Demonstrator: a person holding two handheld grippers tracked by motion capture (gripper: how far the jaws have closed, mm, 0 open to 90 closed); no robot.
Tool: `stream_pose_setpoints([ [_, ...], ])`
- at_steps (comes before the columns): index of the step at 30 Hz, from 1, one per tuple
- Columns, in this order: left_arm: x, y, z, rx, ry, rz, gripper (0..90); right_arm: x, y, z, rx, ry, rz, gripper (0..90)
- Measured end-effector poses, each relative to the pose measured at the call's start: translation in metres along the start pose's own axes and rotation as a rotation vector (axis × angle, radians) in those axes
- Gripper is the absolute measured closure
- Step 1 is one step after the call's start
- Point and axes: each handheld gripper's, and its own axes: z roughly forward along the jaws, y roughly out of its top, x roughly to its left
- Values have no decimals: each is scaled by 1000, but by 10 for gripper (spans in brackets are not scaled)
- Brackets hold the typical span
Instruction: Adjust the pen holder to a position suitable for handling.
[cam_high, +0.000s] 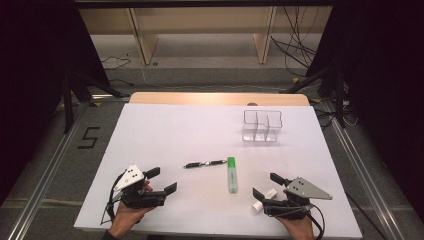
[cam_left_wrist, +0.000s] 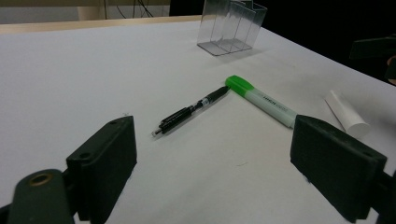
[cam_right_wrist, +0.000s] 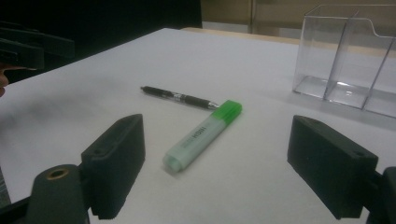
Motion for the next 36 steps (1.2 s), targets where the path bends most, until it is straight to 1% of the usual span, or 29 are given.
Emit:
stream_pose_setpoints([
  [10,0,0,0,0,2,1,142,-2,1,0,4,-8,7,213],
  [11,0,0,0,0,3,2,141,-4,3,-1,8,-19,11,228],
  [14,0,0,0,-1,5,3,142,-7,5,-2,5,-28,8,242],
  [15,1,0,0,-1,5,2,142,-11,9,-3,-7,-42,9,255],
  [17,1,0,0,-1,7,3,142,-12,10,-4,-9,-48,8,261],
  [19,0,0,0,-3,7,1,141,-20,18,-5,-15,-72,6,291],
  [20,1,0,0,-1,7,3,141,-20,18,-5,-15,-72,6,291],
  [21,0,0,0,-2,9,-1,142,-23,21,-5,-16,-80,7,313],
  [22,0,0,0,-3,10,-7,142,-31,27,-6,-5,-98,9,364],
  [23,1,0,0,-2,11,-8,142,-31,27,-6,-5,-98,9,364],
  [24,1,0,0,-1,12,-6,142,-41,36,-6,-5,-123,18,420],
  [25,1,0,0,0,12,-6,142,-41,36,-6,-5,-123,18,420],
  [26,1,0,0,1,14,-5,142,-51,42,-6,-9,-151,23,498],
  [27,1,0,0,1,14,-4,142,-57,45,-6,-10,-169,29,548],
  [28,1,0,0,-1,14,-7,142,-57,45,-6,-10,-169,29,548],
  [29,1,0,0,-2,14,-8,142,-62,48,-6,-8,-187,30,588],
  [30,1,0,-1,-2,15,-8,142,-74,55,-3,2,-223,34,672],
  [31,1,0,-1,-2,16,-7,142,-80,58,-2,10,-240,40,706],
  [32,1,0,-1,-1,16,-7,142,-80,58,-2,10,-240,40,706],
  [33,2,0,-1,-1,16,-8,142,-93,62,1,20,-268,57,769],
  [34,2,0,-1,-2,17,-9,142,-99,64,3,22,-283,68,793],
  [35,2,0,-1,-2,17,-9,142,-99,64,3,22,-283,68,793],
  [36,2,0,-1,-2,18,-11,142,-105,65,5,25,-298,79,814],
])
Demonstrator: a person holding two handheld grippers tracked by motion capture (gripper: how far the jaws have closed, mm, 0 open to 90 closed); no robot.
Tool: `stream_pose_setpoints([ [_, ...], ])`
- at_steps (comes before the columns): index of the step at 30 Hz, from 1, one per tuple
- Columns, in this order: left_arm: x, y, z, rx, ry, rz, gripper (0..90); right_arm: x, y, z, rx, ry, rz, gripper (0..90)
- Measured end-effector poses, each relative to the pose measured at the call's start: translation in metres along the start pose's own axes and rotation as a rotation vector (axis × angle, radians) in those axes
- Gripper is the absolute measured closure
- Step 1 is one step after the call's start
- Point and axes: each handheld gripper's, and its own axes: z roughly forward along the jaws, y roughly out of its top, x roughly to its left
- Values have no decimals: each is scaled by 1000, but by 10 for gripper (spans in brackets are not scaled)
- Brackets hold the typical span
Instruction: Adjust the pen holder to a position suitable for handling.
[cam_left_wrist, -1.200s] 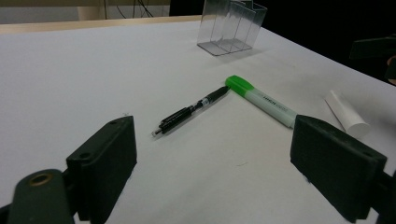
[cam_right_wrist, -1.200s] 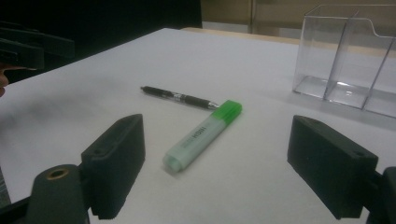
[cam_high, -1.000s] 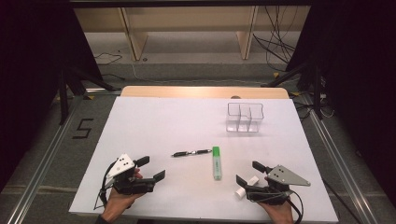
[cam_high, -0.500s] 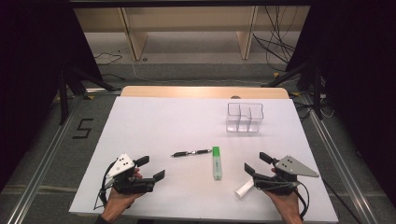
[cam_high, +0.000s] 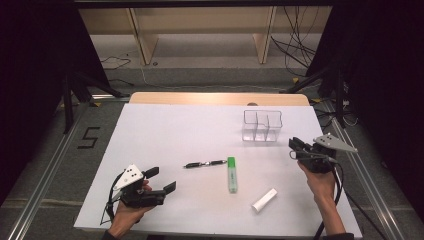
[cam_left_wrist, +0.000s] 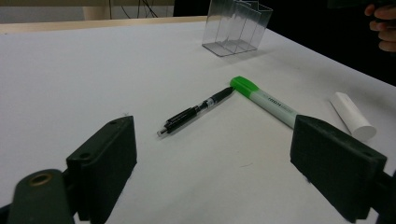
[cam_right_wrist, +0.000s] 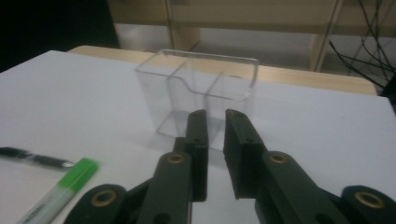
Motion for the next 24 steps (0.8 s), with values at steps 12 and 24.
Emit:
stream_pose_setpoints([
  [12,0,0,1,-3,4,-5,142,-52,4,58,110,-69,120,900],
  [24,0,0,1,3,2,-1,142,-67,10,108,209,-42,121,900],
])
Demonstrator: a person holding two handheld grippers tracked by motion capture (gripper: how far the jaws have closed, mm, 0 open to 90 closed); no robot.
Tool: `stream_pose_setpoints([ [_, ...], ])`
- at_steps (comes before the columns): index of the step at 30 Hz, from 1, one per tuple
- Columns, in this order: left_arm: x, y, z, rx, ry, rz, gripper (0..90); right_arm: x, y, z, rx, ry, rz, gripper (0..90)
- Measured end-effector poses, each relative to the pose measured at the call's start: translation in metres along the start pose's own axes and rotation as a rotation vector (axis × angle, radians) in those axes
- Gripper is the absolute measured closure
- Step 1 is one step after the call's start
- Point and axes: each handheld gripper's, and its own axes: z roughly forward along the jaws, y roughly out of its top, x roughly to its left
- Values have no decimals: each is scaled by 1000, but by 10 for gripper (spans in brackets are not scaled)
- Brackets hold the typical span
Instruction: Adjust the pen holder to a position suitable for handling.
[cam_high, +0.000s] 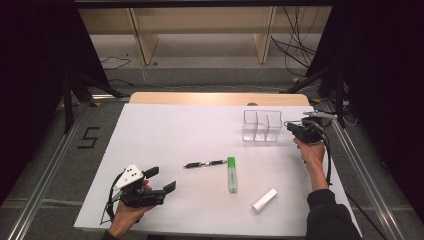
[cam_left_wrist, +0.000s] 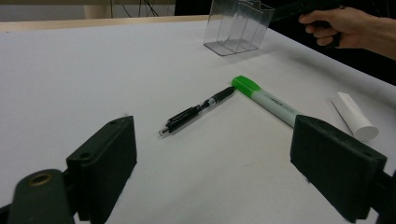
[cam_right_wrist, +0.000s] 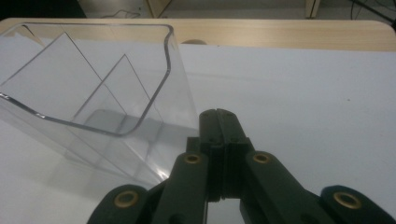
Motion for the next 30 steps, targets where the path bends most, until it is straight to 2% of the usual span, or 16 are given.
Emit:
stream_pose_setpoints([
  [6,0,0,-1,-1,-1,-2,142,4,4,15,28,23,-12,900],
  [11,1,0,-1,0,-3,1,142,6,3,22,41,54,-24,900],
  [17,0,0,0,2,-2,2,142,7,3,25,54,62,-25,900],
  [21,0,0,0,4,-2,4,142,15,5,28,66,74,-51,900],
  [30,0,0,0,3,-1,3,142,43,10,40,85,91,-58,900],
])
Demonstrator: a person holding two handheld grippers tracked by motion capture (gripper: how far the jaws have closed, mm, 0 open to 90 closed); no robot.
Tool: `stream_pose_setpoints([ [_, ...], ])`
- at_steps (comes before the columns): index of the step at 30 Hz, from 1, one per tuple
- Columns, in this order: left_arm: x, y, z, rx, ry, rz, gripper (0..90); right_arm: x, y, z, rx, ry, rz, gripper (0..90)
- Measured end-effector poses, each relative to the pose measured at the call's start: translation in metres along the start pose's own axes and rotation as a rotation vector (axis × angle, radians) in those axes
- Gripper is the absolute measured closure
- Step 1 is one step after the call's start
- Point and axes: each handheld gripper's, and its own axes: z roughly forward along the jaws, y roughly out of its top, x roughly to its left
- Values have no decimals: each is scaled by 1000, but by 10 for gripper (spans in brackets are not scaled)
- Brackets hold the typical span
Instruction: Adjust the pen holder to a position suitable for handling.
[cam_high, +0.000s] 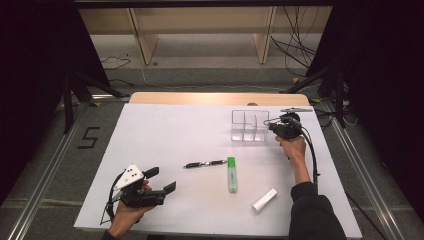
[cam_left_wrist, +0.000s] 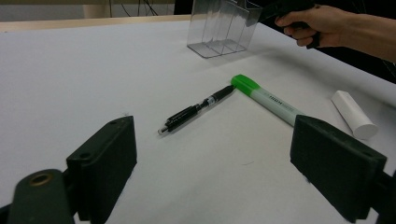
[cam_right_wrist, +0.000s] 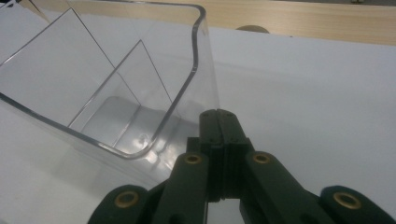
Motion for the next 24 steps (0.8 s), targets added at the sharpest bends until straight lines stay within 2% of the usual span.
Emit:
stream_pose_setpoints([
  [2,0,0,0,1,1,0,142,9,0,4,-4,15,3,900],
  [11,0,0,0,0,1,-1,142,31,0,18,9,33,5,900],
  [16,1,0,-1,-7,-1,-4,142,49,3,24,31,40,-51,900],
  [18,1,0,-1,-4,0,-3,142,55,4,26,38,49,-53,900],
  [24,0,0,-1,-6,-2,-3,142,63,4,30,43,57,-65,900],
])
